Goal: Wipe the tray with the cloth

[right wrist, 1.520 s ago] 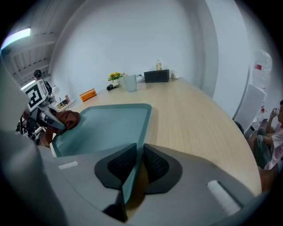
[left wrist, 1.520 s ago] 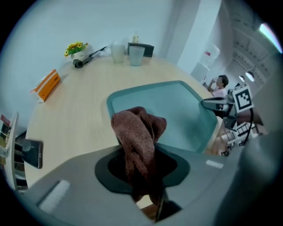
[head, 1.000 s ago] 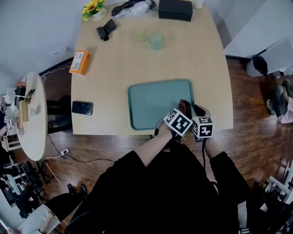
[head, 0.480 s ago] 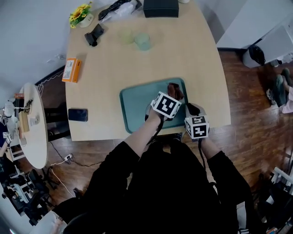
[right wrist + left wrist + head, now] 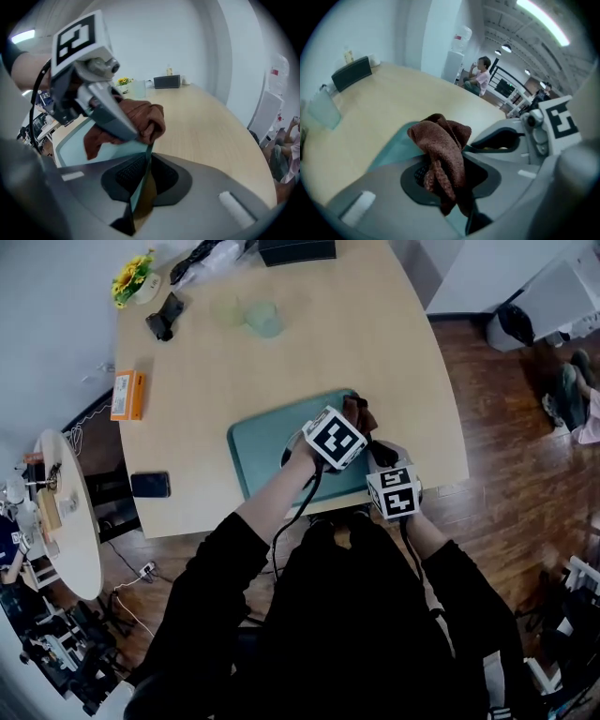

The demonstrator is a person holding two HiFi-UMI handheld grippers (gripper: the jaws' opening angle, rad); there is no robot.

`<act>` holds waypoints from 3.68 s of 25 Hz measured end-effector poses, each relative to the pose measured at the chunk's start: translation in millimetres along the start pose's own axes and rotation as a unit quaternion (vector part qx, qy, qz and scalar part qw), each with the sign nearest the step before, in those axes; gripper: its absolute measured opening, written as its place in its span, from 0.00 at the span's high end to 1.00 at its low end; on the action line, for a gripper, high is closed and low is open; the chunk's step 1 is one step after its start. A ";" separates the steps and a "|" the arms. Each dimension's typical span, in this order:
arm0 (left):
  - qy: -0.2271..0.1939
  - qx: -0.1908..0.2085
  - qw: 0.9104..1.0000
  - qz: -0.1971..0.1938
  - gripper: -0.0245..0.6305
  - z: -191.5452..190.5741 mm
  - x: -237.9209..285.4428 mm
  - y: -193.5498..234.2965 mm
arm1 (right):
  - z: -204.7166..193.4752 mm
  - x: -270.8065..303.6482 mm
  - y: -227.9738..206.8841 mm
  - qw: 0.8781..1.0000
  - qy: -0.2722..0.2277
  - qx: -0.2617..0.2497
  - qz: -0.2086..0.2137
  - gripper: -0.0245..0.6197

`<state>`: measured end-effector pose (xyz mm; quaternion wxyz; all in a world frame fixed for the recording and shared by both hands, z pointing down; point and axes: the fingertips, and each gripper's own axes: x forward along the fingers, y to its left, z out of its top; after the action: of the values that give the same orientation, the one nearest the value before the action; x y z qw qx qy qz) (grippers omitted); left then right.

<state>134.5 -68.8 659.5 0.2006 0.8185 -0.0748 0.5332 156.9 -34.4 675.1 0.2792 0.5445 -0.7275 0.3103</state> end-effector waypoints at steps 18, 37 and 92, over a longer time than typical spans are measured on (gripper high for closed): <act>-0.059 -0.058 0.993 0.081 0.82 -50.3 -32.2 60.5 | 0.2 -1.5 -5.0 1.000 -0.002 0.000 0.000 0.90; -0.031 -0.006 0.998 0.049 0.83 -95.5 -26.2 -0.5 | -2.8 1.2 -4.6 1.000 -0.002 -0.005 -0.002 0.90; -0.001 -0.006 0.996 0.084 0.82 -205.4 -62.4 -0.5 | -0.5 -0.6 -9.0 1.000 -0.004 0.005 -0.013 0.90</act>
<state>-64.6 9.8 675.2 0.1599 0.8085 -0.1461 0.5472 165.8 -35.5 676.3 0.2774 0.5567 -0.7198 0.3083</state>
